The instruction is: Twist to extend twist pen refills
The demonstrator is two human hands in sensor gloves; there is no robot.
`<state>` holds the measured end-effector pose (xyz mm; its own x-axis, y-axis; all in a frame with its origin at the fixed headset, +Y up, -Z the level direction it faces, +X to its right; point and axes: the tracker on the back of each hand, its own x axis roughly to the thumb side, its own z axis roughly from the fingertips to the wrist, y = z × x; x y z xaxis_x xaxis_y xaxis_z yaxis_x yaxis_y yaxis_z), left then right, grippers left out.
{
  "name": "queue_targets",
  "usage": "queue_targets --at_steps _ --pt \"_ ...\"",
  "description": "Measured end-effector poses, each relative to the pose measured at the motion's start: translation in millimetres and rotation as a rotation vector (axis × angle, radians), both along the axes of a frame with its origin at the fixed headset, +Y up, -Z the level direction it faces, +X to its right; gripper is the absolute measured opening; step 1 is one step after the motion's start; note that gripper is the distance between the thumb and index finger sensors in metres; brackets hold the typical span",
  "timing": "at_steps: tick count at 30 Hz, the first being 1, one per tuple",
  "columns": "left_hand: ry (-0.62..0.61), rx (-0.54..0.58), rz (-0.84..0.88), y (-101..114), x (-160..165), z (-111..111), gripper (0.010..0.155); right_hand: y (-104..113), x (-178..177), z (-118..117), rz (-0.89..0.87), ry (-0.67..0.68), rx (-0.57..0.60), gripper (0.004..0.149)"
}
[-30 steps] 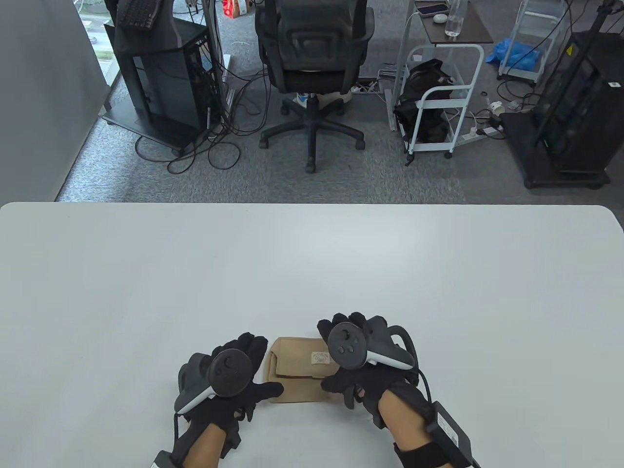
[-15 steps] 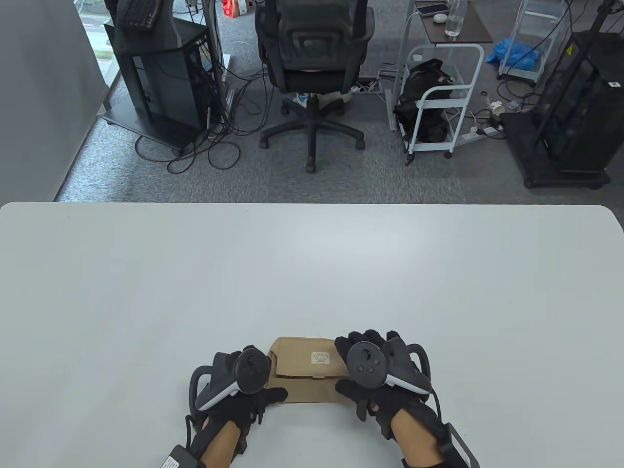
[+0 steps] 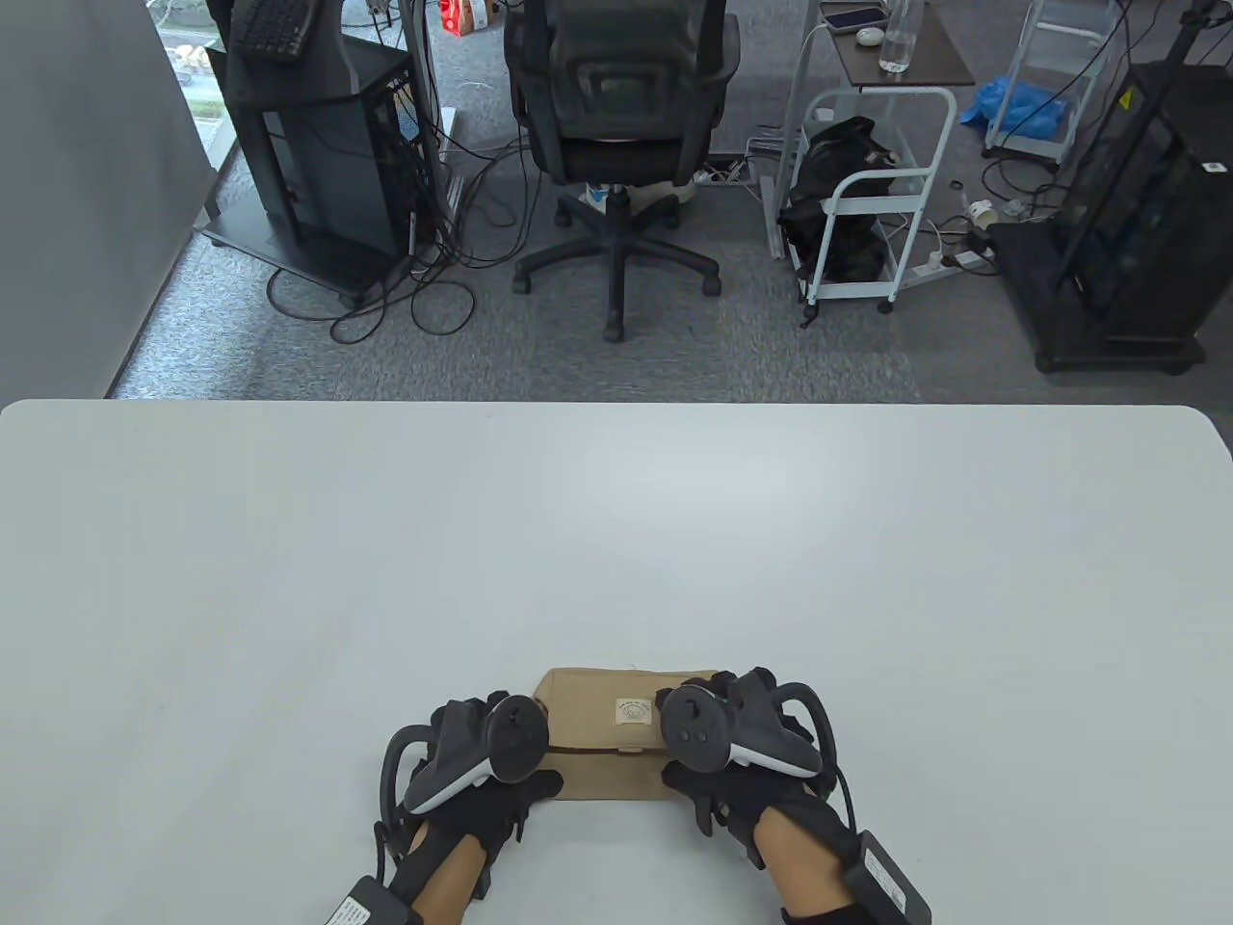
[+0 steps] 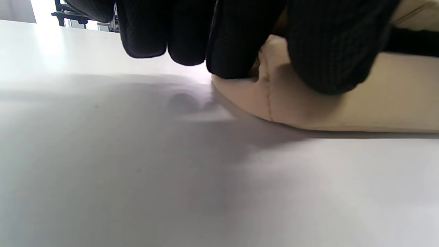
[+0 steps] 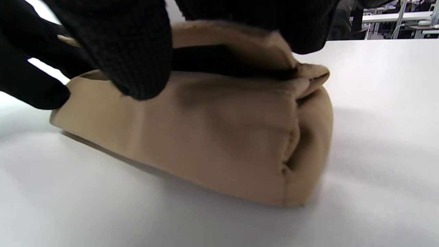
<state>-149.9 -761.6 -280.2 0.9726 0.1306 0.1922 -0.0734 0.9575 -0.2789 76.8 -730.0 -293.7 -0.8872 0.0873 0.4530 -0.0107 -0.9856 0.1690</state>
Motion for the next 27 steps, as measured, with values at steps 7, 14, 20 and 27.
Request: queue_targets --at_steps 7,14,20,27 --pt "-0.007 0.019 -0.033 0 4 1 0.073 -2 0 -2 -0.018 -0.009 0.078 0.061" --pt "-0.011 0.039 -0.052 0 6 2 0.072 -2 -1 -2 -0.016 -0.01 0.174 0.051" --pt "0.003 0.038 -0.06 0 8 1 0.069 -1 0 -4 -0.041 -0.005 0.255 0.045" --pt "0.014 0.024 -0.07 0 10 1 0.068 13 9 -19 -0.137 -0.054 0.298 0.045"
